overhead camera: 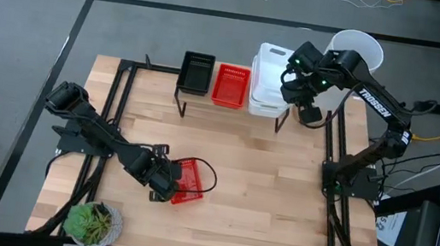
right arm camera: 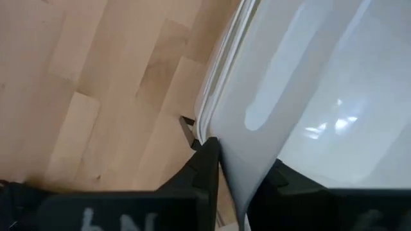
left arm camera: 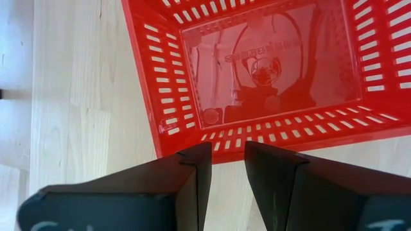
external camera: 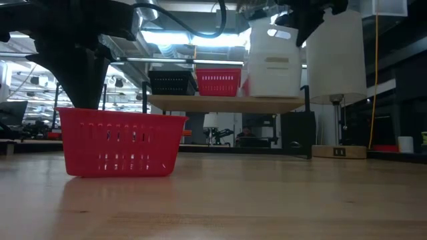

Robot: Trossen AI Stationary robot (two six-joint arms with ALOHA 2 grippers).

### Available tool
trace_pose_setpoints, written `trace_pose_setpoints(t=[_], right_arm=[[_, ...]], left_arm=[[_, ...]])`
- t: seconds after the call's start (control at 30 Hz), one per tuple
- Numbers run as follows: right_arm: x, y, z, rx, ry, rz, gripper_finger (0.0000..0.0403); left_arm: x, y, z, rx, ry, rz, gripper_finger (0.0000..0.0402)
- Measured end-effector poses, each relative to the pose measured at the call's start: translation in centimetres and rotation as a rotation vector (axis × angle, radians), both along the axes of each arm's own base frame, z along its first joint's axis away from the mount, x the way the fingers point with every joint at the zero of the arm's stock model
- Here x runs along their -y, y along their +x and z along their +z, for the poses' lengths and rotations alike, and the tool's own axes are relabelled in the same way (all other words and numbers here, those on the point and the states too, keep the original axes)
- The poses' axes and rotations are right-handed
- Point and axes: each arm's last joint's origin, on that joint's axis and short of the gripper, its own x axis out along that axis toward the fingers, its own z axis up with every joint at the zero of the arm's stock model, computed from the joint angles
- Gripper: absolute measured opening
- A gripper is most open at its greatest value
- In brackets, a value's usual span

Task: Stack baskets on shelf by color
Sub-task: Stack the white bin on top of the white bin on the shelf, then stack the red bin on top of the red bin on the shelf

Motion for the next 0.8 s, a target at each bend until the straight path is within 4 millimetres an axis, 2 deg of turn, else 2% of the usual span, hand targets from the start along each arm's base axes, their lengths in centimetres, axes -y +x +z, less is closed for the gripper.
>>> trace_pose_setpoints(t=[0.23, 0.37, 0.47, 0.53, 0.63, 0.7, 0.8], right_arm=[[-0.4, -0.4, 0.6, 0.026, -0.014, 0.001, 0.0094], [-1.2, -1.1, 2.1, 0.085, -0.035, -0.013, 0.0116], [-1.8, -1.8, 3.7, 0.157, -0.019, -0.108, 0.0121], [-2.4, -2.1, 4.7, 0.219, 0.035, -0.215, 0.0122], [-3.5, -2.5, 5.7, 0.302, 0.205, -0.373, 0.0123], [-4.3, -2.8, 6.0, 0.32, 0.336, -0.404, 0.0123], [-5.7, -3.0, 6.3, 0.311, 0.475, -0.363, 0.0123]], left_arm=[[0.0, 0.0, 0.0, 0.0, 0.0, 0.0, 0.0086], [0.0, 0.0, 0.0, 0.0, 0.0, 0.0, 0.0086], [0.0, 0.0, 0.0, 0.003, -0.002, 0.0, 0.0086], [0.1, 0.3, 0.1, 0.031, -0.016, 0.0, 0.0085], [0.5, 1.2, 0.4, 0.129, -0.067, 0.003, 0.0085], [0.9, 1.9, 0.8, 0.217, -0.114, 0.006, 0.0085], [1.5, 2.7, 1.3, 0.287, -0.203, -0.017, 0.0085]])
